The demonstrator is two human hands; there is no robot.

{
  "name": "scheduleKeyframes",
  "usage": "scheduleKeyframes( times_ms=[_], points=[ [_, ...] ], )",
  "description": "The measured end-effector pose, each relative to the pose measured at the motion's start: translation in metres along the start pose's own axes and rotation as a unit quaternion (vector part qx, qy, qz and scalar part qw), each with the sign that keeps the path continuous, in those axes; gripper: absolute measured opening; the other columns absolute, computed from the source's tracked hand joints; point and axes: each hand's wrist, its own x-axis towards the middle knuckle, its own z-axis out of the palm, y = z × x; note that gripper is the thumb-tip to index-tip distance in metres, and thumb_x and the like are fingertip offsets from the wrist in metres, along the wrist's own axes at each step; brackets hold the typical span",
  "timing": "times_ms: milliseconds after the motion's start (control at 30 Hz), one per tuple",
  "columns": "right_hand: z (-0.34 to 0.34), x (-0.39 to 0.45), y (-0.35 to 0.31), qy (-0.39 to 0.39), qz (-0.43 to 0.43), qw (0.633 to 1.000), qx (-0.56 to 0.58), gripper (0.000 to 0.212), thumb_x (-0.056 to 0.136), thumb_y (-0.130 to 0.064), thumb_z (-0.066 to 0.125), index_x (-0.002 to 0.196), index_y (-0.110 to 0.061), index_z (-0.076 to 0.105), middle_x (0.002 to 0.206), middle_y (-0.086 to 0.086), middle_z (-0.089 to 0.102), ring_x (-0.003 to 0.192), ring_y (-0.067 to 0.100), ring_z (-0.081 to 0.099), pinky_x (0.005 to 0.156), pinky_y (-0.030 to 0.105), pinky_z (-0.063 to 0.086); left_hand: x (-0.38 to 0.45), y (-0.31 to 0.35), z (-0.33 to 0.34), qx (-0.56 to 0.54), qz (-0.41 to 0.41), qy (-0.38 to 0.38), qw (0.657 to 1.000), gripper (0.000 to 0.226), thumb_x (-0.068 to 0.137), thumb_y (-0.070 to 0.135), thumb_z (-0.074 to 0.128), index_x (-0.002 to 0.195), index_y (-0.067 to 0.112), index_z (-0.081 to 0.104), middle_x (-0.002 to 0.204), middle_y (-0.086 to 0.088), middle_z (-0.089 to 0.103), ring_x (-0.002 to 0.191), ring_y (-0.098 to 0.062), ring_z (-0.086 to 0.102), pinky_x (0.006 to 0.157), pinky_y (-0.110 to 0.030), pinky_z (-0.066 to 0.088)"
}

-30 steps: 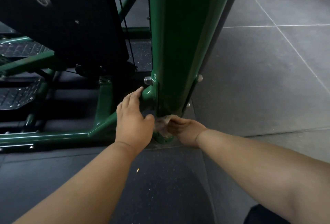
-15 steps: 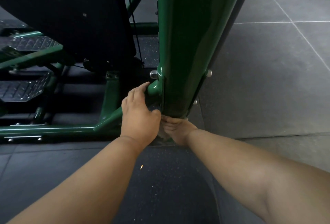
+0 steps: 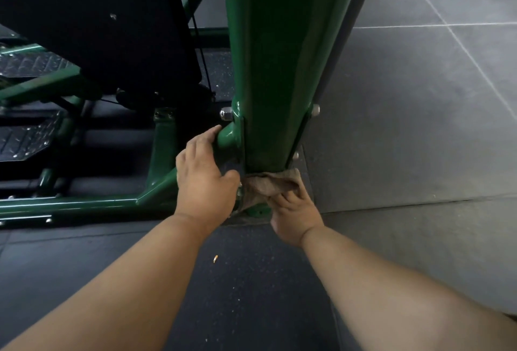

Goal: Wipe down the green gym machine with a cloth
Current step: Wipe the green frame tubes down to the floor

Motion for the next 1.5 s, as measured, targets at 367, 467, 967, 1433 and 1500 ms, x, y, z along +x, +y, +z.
scheduleKeyframes(
  times_ms=[367,467,967,1433,1500],
  points=[
    [-0.012,0.001,-0.082,0.127,0.207,0.918,0.315,0.095,0.086,-0.034,0.065,0.161,-0.008,0.013,0.166,0.013,0.014,0.152,0.040,0.015,0.124,0.056,0.015,0.000,0.002,0.003,0.007,0.002,0.009,1.000,0.085,0.082,0.016,0.067,0.156,0.040,0.031,0.151,0.016,0.034,0.141,-0.015,0.026,0.122,-0.036,0.023],
    [-0.021,0.003,-0.095,0.147,0.249,0.872,0.394,0.090,0.091,-0.035,0.056,0.163,-0.013,0.007,0.170,0.004,0.001,0.155,0.034,0.011,0.127,0.049,0.018,-0.001,0.002,0.006,0.004,-0.001,0.011,1.000,0.084,0.083,0.017,0.067,0.156,0.040,0.030,0.153,0.016,0.033,0.142,-0.015,0.025,0.123,-0.038,0.022],
    [-0.055,0.032,-0.062,0.162,0.440,0.617,0.632,0.069,0.091,-0.008,0.050,0.153,-0.035,0.038,0.130,-0.005,0.067,0.117,0.010,0.066,0.094,0.029,0.053,-0.005,0.007,0.004,-0.012,-0.006,-0.009,1.000,0.087,0.084,0.015,0.063,0.160,0.036,0.026,0.155,0.013,0.031,0.144,-0.013,0.021,0.125,-0.036,0.018],
    [0.007,0.043,-0.049,0.028,0.424,0.556,0.714,0.089,0.090,-0.029,0.066,0.162,-0.028,0.016,0.158,-0.003,0.044,0.142,0.018,0.048,0.121,0.043,0.039,-0.016,0.014,0.010,0.001,-0.003,-0.031,1.000,0.102,0.087,0.010,0.063,0.168,0.028,0.003,0.171,0.010,0.009,0.155,-0.005,0.002,0.121,-0.025,0.000],
    [0.074,0.064,-0.032,-0.004,0.427,0.588,0.687,0.103,0.076,-0.035,0.068,0.162,-0.031,0.012,0.166,-0.001,0.031,0.149,0.023,0.041,0.121,0.047,0.039,-0.018,0.016,0.008,-0.006,-0.009,-0.034,0.999,0.101,0.088,0.011,0.062,0.168,0.030,0.003,0.172,0.013,0.007,0.155,-0.003,0.000,0.121,-0.026,0.000]
  ],
)
